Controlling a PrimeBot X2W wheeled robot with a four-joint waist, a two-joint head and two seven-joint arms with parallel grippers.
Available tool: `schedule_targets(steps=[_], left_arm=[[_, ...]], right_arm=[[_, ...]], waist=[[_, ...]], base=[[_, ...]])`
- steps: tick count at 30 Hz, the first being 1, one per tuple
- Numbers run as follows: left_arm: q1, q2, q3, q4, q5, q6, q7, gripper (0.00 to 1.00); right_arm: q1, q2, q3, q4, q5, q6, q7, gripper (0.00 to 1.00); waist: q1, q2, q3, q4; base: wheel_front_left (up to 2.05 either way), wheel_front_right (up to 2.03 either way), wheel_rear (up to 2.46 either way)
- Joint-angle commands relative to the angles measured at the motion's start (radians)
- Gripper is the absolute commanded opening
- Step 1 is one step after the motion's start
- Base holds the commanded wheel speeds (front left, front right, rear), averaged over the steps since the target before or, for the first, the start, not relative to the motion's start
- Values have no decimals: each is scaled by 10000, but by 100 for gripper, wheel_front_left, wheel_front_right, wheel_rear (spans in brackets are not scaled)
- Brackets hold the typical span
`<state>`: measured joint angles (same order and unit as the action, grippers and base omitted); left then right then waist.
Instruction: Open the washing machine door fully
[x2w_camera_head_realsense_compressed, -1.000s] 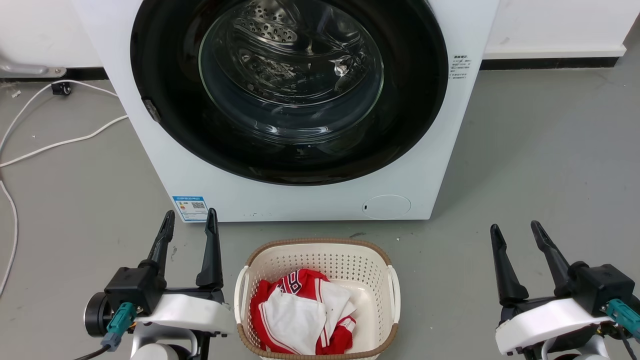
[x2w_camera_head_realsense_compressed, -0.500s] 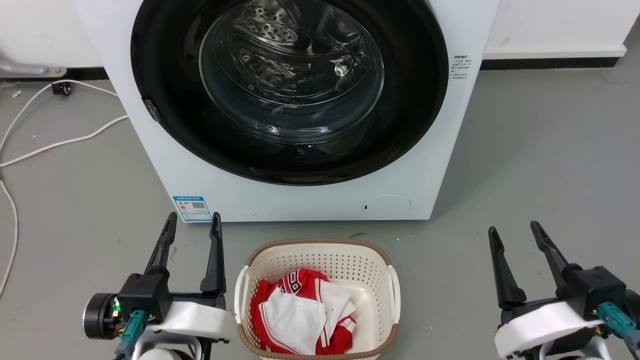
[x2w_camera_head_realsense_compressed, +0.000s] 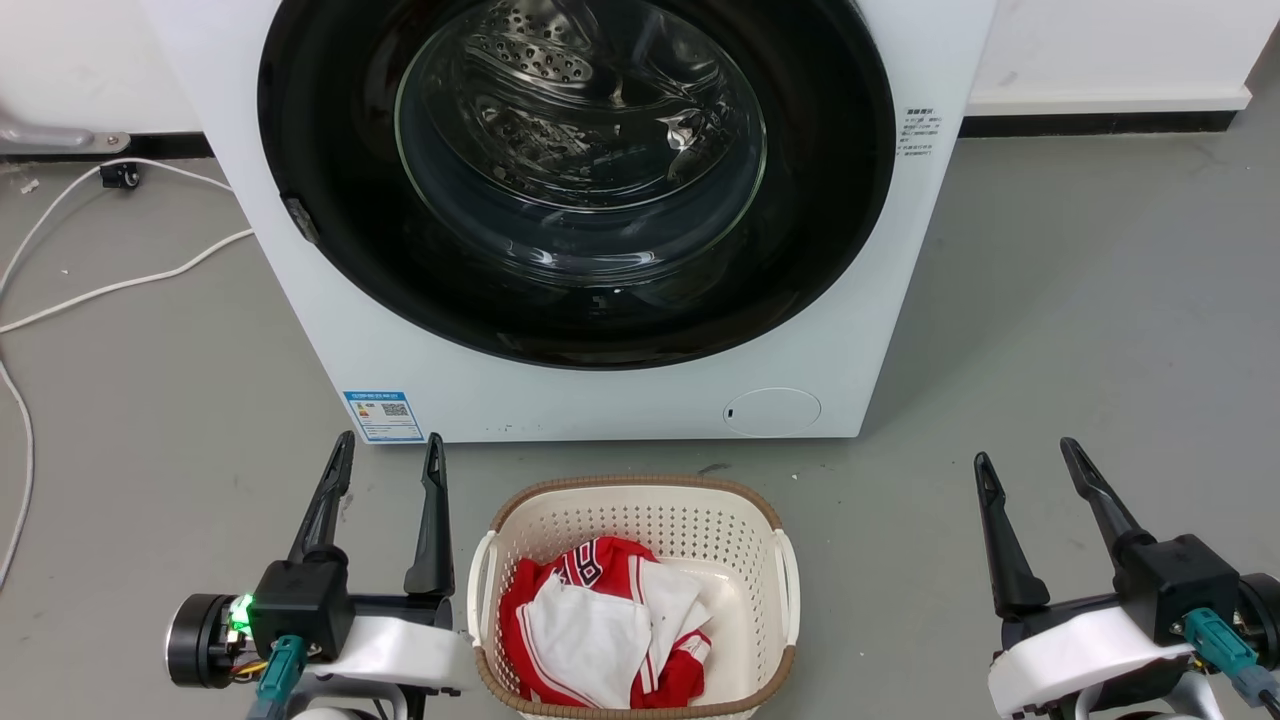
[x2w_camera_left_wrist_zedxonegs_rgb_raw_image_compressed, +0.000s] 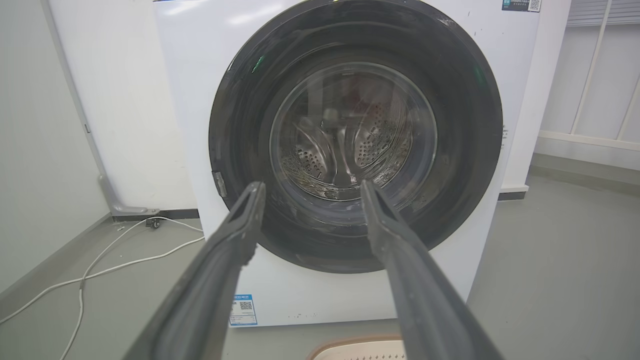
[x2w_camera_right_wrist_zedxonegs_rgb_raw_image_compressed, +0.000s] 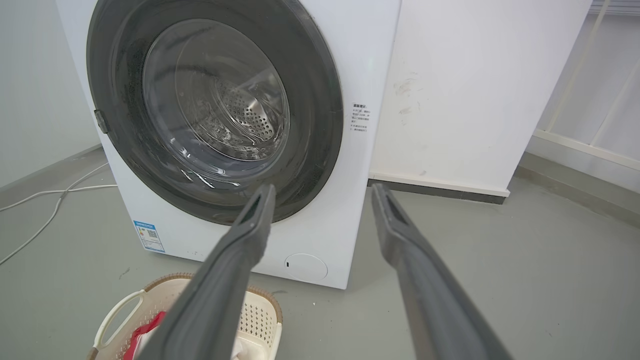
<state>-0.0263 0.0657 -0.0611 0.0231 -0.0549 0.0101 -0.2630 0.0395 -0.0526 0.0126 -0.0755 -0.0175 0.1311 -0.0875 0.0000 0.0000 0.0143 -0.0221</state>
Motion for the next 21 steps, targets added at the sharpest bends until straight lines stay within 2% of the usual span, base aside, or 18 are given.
schedule_targets(steps=[1,21], left_arm=[[80,-4,26,-7,-28,24,-25,100],[206,-136,224,94,-223,-88,-25,100]], right_arm=[[21,45,5,-20,29,-5,-49,100],[-50,43,-23,89,259,-7,-75,100]], waist=[[0,0,3,5],[0,0,26,24]], base=[[0,0,0],[0,0,0]])
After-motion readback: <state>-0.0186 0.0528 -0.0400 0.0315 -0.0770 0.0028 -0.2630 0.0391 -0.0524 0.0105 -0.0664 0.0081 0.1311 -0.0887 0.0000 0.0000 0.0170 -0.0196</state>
